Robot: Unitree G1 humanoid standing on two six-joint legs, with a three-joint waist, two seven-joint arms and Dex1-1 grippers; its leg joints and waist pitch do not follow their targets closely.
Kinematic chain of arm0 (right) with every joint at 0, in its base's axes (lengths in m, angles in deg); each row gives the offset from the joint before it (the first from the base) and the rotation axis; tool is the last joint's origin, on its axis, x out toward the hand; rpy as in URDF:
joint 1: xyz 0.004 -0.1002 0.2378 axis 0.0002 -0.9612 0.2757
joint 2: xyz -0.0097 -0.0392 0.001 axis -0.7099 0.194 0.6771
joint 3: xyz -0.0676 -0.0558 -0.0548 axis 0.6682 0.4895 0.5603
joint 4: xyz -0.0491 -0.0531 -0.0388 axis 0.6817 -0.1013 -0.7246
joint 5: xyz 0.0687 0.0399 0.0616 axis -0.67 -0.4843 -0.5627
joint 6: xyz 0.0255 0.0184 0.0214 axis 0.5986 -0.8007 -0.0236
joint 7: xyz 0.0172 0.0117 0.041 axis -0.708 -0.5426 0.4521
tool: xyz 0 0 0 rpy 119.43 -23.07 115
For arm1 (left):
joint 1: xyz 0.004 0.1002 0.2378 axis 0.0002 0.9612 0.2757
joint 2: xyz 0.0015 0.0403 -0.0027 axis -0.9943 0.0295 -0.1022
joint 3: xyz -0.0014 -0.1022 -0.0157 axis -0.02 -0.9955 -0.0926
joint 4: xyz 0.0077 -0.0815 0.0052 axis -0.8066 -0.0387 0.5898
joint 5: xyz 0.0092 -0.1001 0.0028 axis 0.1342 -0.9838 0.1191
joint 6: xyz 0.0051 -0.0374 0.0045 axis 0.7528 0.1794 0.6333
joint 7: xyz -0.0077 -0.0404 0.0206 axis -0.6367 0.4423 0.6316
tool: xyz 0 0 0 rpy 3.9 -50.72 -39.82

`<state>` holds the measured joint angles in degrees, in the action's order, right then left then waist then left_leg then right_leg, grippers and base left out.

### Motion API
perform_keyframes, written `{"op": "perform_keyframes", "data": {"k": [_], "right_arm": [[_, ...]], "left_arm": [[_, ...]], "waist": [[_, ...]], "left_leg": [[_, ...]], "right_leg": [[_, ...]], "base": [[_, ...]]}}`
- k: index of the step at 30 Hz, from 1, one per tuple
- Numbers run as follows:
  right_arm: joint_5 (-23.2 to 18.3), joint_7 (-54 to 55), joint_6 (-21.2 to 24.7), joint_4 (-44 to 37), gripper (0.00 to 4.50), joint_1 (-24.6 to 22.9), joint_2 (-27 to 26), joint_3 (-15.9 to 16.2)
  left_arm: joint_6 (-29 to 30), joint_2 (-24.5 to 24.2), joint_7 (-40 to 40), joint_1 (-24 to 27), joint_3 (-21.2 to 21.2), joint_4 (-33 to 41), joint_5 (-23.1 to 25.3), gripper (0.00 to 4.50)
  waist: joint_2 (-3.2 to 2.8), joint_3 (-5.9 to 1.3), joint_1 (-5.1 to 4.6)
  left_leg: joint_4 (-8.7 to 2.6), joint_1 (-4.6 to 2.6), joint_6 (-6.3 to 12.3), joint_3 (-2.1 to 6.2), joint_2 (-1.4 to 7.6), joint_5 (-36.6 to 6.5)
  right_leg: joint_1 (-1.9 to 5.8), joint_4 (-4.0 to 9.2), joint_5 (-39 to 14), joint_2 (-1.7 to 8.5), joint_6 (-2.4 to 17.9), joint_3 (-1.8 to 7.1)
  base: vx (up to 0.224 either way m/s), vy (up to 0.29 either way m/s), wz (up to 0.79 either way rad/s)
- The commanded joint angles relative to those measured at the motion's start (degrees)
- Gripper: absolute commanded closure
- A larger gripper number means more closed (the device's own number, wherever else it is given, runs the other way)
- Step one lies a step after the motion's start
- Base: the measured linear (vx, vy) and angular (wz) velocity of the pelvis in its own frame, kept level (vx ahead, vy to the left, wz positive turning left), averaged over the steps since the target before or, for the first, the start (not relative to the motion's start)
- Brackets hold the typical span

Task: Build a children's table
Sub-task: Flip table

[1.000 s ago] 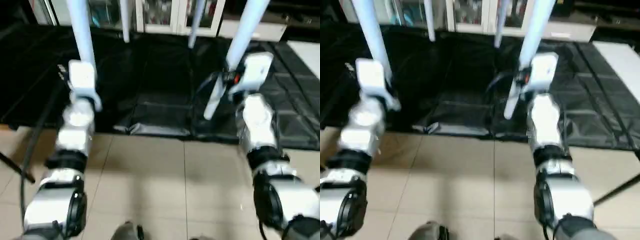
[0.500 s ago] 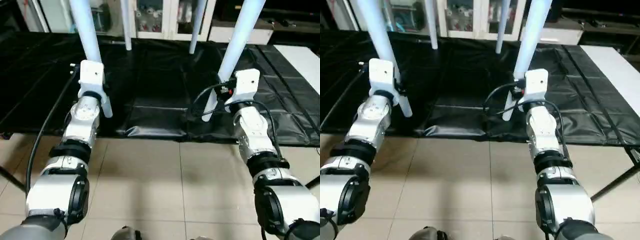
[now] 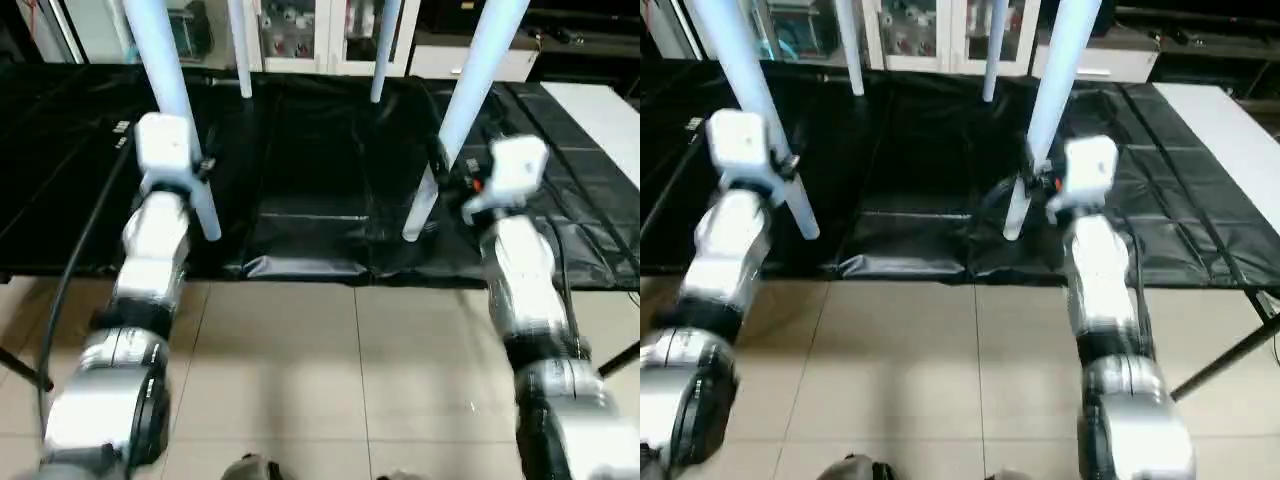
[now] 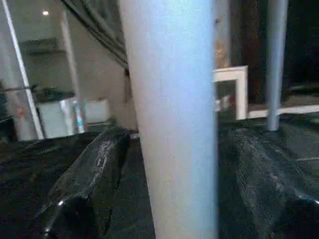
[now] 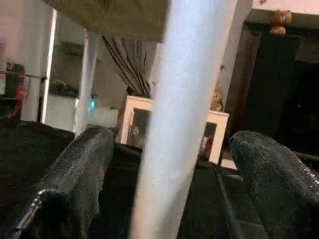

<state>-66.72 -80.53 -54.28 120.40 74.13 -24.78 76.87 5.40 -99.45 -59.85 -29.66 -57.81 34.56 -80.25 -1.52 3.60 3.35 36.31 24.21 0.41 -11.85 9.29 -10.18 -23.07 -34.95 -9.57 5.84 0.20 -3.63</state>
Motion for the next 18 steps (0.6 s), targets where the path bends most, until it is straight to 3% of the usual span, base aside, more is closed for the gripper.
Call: {"op": "perform_keyframes", "data": {"k": [1, 2, 5, 9, 11, 14, 15, 16, 18], "right_arm": [[-0.66, 0.52, 0.59, -3.88, 0.43, -0.19, 0.05, -0.1], [-0.75, 2.1, 1.96, -8.54, 0.43, -3.05, -0.59, -0.39], [-0.66, 4.42, 5.62, -19.36, 0.43, -9.7, -1.79, -0.44], [-0.84, 5.07, 11.01, -31.14, 0.43, -17.35, -2.1, 0.67], [-1.83, 5.23, 15.54, -37.23, 0.43, -21.91, -1.86, 1.33], [-1.93, 6.68, 27.19, -42.14, 0.43, -27.15, -1.31, 2.2], [-1.93, 6.68, 27.19, -42.14, 0.43, -27.15, -1.31, 2.2], [-2.07, 7.53, 31.0, -42.96, 0.43, -28.65, -1.54, 2.32], [-1.84, 7.93, 33.76, -43.42, 0.43, -29.49, -1.69, 2.51]], "left_arm": [[-0.72, 0.45, -1.67, -0.13, -0.17, 3.84, -1.67, 0.93], [0.55, 1.25, -2.92, 2.56, 0.5, 9.15, -3.39, 0.93], [3.56, 2.87, -4.43, 9.04, 2.09, 21.04, -7.11, 0.93], [8.09, 4.24, -2.05, 16.14, 3.13, 32.95, -7.94, 0.93], [13.08, 5.1, 1.1, 20.36, 3.4, 38.91, -6.02, 0.93], [19.6, 6.96, 3.92, 26.64, 4.48, 45.96, -4.88, 0.93], [19.6, 6.96, 3.92, 26.64, 4.48, 45.96, -4.88, 0.93], [21.6, 7.26, 4.81, 29.03, 5.11, 47.6, -3.06, 0.93], [22.05, 7.33, 5.6, 30.91, 5.89, 48.59, -0.4, 0.93]], "waist": [[-0.21, -5.11, -0.26], [-0.37, -4.69, -0.16], [-0.49, -4.26, -0.38], [-0.22, -4.06, -0.38], [-0.07, -3.91, -0.86], [0.19, -3.45, -1.46], [0.19, -3.45, -1.46], [0.36, -3.02, -1.91], [0.44, -2.92, -2.3]], "left_leg": [[-5.76, -3.28, 0.25, 2.17, 4.06, -18.26], [-6.26, -3.38, -1.48, 2.37, 4.32, -21.74], [-6.76, -3.54, -4.08, 2.59, 4.3, -26.98], [-7.07, -3.17, -4.25, 2.73, 4.42, -27.53], [-6.95, -3.1, -4.33, 2.78, 4.07, -28.38], [-7.07, -2.86, -4.54, 3.06, 3.92, -28.35], [-7.07, -2.86, -4.54, 3.06, 3.92, -28.35], [-6.73, -3.39, -5.35, 3.15, 3.44, -32.15], [-6.72, -3.32, -5.87, 3.62, 3.26, -33.02]], "right_leg": [[1.27, 3.25, -8.71, 2.77, 11.87, 1.9], [1.17, 3.63, -12.06, 2.88, 10.85, 2.04], [0.65, 4.03, -17.12, 2.67, 8.49, 2.22], [0.84, 4.38, -17.16, 2.6, 6.9, 2.41], [0.66, 4.98, -21.39, 2.62, 4.85, 2.58], [0.76, 5.32, -24.78, 2.39, 3.4, 2.79], [0.76, 5.32, -24.78, 2.39, 3.4, 2.79], [-0.01, 6.32, -32.62, 2.35, 1.45, 2.72], [0.03, 6.78, -35.8, 2.25, -0.21, 2.57]], "base": [[0.0, 0.0, 0.0], [0.0, 0.0, 0.0], [0.0, 0.0, 0.0], [0.0, 0.0, 0.0], [0.0, 0.0, 0.0], [0.0, 0.0, 0.0], [0.0, 0.0, 0.0], [0.0, 0.0, 0.0], [0.0, 0.0, 0.0]]}}
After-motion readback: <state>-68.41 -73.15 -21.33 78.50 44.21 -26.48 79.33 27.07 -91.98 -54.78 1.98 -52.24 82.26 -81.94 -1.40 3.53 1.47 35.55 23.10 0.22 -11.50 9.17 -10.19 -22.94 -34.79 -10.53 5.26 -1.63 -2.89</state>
